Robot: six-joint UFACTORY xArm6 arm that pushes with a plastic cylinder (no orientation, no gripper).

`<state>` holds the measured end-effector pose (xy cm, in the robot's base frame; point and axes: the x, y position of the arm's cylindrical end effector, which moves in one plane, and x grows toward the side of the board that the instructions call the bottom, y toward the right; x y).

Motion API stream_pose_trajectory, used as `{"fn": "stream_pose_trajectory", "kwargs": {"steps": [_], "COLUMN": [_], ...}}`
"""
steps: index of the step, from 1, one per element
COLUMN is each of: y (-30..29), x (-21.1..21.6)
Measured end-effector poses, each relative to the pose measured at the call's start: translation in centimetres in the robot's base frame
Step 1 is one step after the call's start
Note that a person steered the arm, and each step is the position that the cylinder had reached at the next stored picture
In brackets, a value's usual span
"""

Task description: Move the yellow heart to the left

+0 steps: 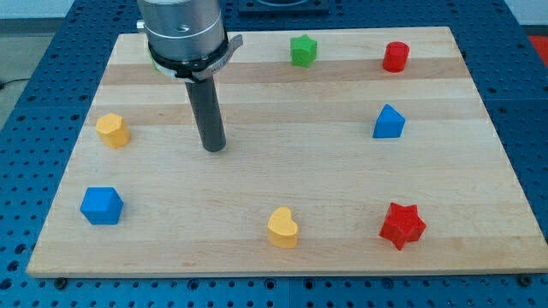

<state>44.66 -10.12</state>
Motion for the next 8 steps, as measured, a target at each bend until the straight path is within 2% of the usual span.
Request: {"fn": "stream_pose_trajectory", "kwargs": {"steps": [5, 7, 8], "y": [1.5, 5.2, 9.3], "x": [0.3, 0.0, 0.4]}}
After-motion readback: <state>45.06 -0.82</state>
